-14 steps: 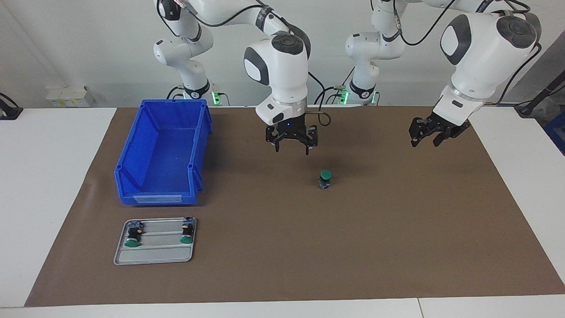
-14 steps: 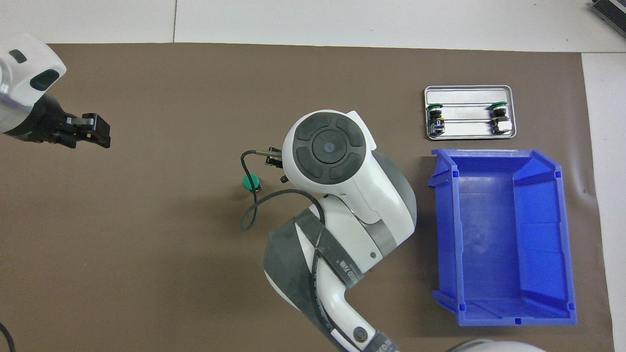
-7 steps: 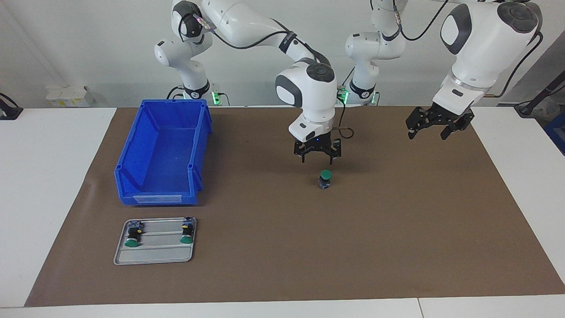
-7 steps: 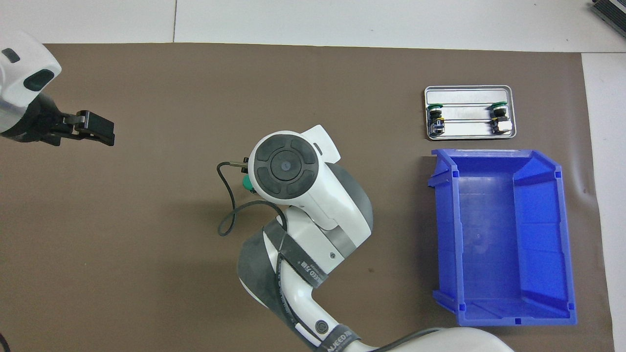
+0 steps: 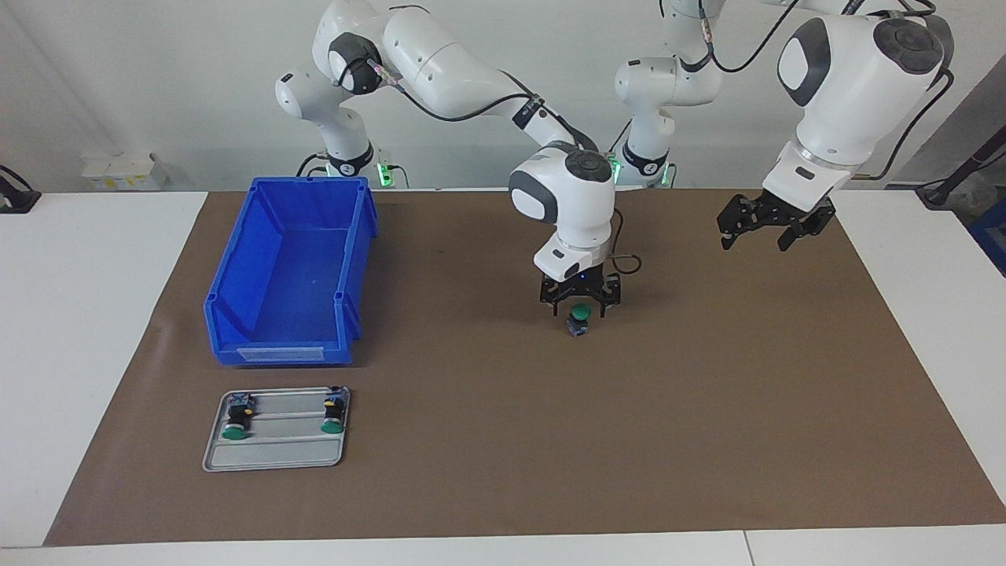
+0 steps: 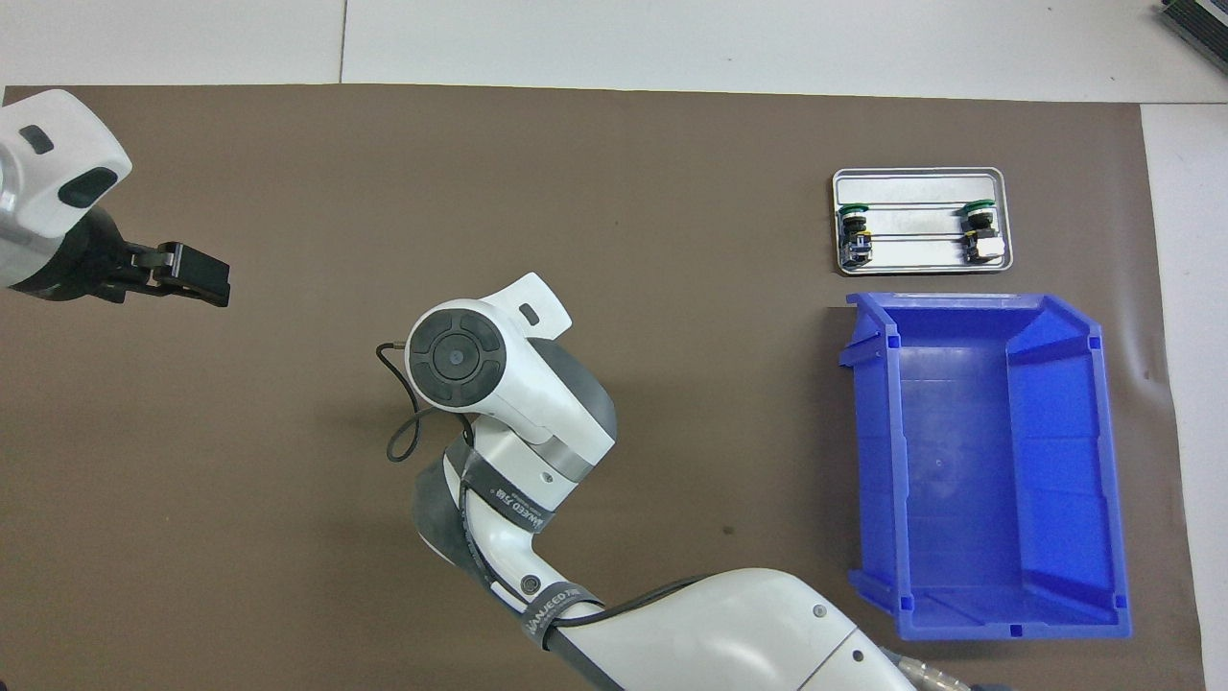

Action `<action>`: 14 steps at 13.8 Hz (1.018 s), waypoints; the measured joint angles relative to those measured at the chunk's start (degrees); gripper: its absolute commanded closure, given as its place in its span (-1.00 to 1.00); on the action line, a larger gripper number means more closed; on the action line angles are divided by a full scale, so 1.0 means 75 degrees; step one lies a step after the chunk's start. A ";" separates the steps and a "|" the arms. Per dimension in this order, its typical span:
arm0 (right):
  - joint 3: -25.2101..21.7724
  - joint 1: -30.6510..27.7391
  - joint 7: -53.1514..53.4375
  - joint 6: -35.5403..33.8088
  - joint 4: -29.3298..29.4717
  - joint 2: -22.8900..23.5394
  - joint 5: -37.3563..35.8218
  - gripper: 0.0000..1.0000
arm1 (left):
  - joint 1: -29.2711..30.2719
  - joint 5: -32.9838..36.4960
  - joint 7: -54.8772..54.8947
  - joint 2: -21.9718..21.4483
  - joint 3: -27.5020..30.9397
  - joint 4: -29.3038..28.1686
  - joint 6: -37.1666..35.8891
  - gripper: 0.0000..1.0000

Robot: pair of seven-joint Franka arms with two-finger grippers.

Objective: Place and press button with both arms
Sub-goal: 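Carry the green button over the blue bin with the right gripper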

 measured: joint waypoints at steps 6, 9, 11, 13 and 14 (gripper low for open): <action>0.0001 0.0049 -0.0134 0.0075 -0.0028 0.0063 -0.0090 -0.46 | 0.0014 0.0000 -0.0001 -0.0073 0.0041 -0.0097 0.0016 -1.00; 0.0001 0.0091 -0.0161 0.0074 -0.0053 0.0068 -0.0093 0.97 | 0.0020 0.0000 -0.0002 -0.0098 0.0049 -0.0194 0.0103 -1.00; 0.0001 0.0116 -0.0223 0.0064 -0.0061 0.0068 -0.0094 1.00 | 0.0021 0.0000 -0.0047 -0.0121 0.0053 -0.0249 0.0141 -1.00; 0.0001 0.0118 -0.0375 0.0049 -0.0065 0.0069 -0.0098 1.00 | 0.0021 0.0000 -0.0111 -0.0141 0.0053 -0.0281 0.0147 -1.00; 0.0001 0.0117 -0.0428 0.0049 -0.0065 0.0069 -0.0098 1.00 | 0.0021 0.0000 -0.0122 -0.0146 0.0053 -0.0289 0.0147 -1.00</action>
